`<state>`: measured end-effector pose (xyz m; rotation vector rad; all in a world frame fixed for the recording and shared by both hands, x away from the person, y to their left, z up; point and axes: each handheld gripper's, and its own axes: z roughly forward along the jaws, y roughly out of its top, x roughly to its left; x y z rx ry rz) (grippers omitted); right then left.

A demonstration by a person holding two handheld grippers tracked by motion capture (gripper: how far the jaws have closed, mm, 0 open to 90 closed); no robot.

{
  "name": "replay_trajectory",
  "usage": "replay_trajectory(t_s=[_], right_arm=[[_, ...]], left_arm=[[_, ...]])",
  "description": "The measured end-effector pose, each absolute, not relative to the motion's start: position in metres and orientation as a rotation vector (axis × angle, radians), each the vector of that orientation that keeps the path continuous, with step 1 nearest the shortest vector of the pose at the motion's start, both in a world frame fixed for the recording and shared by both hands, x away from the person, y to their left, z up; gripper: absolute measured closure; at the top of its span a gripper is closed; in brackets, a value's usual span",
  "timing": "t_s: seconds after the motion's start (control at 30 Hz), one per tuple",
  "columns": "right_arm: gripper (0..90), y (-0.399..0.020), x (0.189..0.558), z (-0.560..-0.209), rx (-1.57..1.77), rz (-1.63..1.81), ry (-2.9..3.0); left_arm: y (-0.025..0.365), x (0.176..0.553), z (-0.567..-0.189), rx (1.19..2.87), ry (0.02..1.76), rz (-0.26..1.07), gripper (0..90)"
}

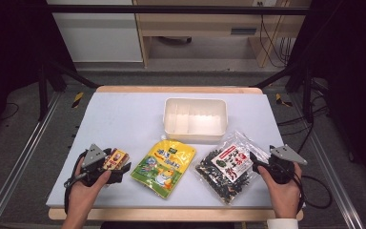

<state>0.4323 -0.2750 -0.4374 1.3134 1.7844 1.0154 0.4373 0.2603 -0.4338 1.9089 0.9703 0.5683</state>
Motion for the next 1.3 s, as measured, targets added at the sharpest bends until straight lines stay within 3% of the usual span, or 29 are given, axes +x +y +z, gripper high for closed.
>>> replay_trajectory(t_s=[0.2,0.4,0.5,0.6,0.77,1.3], right_arm=[[37.0,-0.290,0.434,-0.438,1.332,1.010,1.767],[26.6,-0.321,0.441,-0.447,1.413,0.980,1.697],[27.9,-0.330,0.442,-0.451,1.458,0.989,1.688],[38.9,-0.336,0.442,-0.458,1.494,1.041,1.737],[43.8,-0.334,0.447,-0.464,1.504,1.024,1.783],[38.9,-0.332,0.454,-0.482,1.646,1.039,1.872]], left_arm=[[0.257,0.438,-0.435,1.932,0.971,0.558,6.9],[0.257,0.439,-0.436,1.947,0.975,0.564,6.9],[0.257,0.439,-0.436,1.954,0.970,0.569,6.9],[0.255,0.440,-0.435,1.962,0.967,0.580,7.0],[0.255,0.438,-0.435,1.970,0.962,0.582,7.0],[0.250,0.437,-0.435,1.995,0.927,0.595,6.8]])
